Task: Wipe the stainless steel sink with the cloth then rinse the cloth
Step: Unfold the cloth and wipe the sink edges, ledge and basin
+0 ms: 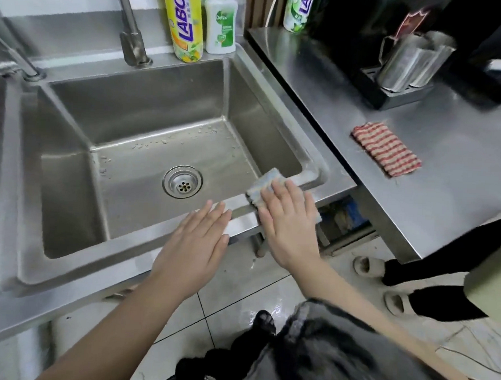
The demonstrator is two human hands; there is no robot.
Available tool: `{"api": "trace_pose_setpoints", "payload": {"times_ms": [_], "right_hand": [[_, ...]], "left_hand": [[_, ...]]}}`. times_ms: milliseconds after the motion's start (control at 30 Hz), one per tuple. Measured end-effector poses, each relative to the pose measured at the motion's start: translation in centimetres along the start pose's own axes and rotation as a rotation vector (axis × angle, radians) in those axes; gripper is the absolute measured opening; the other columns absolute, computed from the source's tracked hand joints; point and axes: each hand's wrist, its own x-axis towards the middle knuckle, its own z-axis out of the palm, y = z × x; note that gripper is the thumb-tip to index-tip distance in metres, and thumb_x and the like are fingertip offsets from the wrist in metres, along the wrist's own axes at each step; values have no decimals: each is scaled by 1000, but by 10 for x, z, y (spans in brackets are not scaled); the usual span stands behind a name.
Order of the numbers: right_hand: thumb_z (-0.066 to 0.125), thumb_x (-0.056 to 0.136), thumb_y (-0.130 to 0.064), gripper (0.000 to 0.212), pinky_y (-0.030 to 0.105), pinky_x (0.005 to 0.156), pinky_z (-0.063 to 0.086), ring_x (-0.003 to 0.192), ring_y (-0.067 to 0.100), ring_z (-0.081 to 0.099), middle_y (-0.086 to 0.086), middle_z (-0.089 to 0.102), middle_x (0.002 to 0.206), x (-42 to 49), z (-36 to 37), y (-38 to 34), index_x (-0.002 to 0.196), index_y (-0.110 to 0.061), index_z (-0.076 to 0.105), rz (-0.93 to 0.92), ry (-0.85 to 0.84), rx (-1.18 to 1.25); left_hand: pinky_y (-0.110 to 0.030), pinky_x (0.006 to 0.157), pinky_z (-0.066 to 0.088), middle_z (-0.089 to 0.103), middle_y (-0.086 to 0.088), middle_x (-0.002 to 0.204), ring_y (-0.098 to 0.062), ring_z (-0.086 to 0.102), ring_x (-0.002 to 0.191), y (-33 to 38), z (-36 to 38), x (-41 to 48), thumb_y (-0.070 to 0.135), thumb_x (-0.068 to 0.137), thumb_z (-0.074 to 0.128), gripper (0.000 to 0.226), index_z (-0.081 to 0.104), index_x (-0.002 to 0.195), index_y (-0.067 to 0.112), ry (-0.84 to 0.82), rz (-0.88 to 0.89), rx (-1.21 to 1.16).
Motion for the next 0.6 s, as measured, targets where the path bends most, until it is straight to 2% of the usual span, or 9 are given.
{"api": "trace_pose_setpoints", "payload": {"times_ms": [67, 100, 200, 267, 333, 400, 500, 533, 600], "right_hand": [[28, 95, -38, 48, 41, 107, 13, 131, 27, 42, 4, 55, 135, 2, -4, 14, 128, -18, 56, -83, -24, 11], [26, 94, -40, 50, 39, 108, 12, 132, 25, 40, 3, 53, 137, 9, -8, 32, 129, -20, 55, -59, -24, 16], [7, 89, -49, 66, 37, 113, -2, 143, 21, 18, 0, 35, 150, 27, -16, 84, 139, -24, 43, 150, -54, 17], [3, 88, -48, 70, 40, 113, -5, 144, 24, 13, 3, 31, 152, 31, -16, 83, 140, -20, 40, 198, -54, -15], [2, 88, -47, 70, 40, 112, -7, 144, 24, 13, 5, 30, 153, 26, -16, 58, 142, -19, 37, 126, -92, -26], [-3, 86, -49, 71, 36, 111, -10, 145, 18, 8, -3, 23, 156, 18, -19, 43, 146, -25, 28, -22, -197, 9], [-10, 80, -55, 74, 30, 113, -9, 144, 7, 0, -16, 10, 157, 27, -34, 64, 147, -36, 16, -125, -342, 90], [-11, 80, -56, 73, 32, 114, -10, 144, 6, -3, -17, 5, 157, 36, -37, 79, 147, -38, 11, -140, -374, 73], [-7, 86, -54, 64, 41, 114, -14, 143, 7, -12, -17, -4, 157, 63, -39, 107, 147, -38, 2, -167, -425, -43]], "left_hand": [[-33, 108, 17, 46, -6, 142, -24, 36, 135, 4, 3, 6, 33, 95, 23, 51, 44, 136, 10, -24, 4, 38], [-33, 109, 17, 44, -5, 144, -23, 35, 136, 4, 4, 6, 33, 96, 22, 52, 42, 137, 11, -29, 5, 55], [-33, 110, 15, 40, -4, 146, -21, 31, 138, 1, 6, 5, 33, 96, 22, 51, 37, 140, 11, -49, 14, 77], [-33, 111, 15, 41, -4, 145, -21, 31, 137, 1, 6, 5, 33, 96, 23, 51, 37, 140, 11, -51, 11, 65], [-32, 110, 16, 43, -3, 144, -20, 32, 137, 2, 6, 4, 33, 96, 24, 50, 41, 139, 13, -47, -3, 13], [-29, 108, 19, 47, 1, 141, -18, 36, 135, 1, 4, 8, 34, 95, 25, 49, 48, 134, 15, -7, -18, -83], [-24, 96, 27, 58, 4, 127, -20, 50, 120, 5, -6, 20, 35, 94, 27, 45, 55, 125, 18, 52, -26, -170], [-22, 93, 28, 59, 5, 123, -19, 51, 117, 9, -9, 28, 35, 94, 27, 45, 54, 125, 19, 59, -21, -187], [-21, 99, 25, 51, 10, 132, -13, 40, 129, 19, -9, 47, 40, 95, 24, 46, 48, 131, 24, 23, 12, -216]]}}
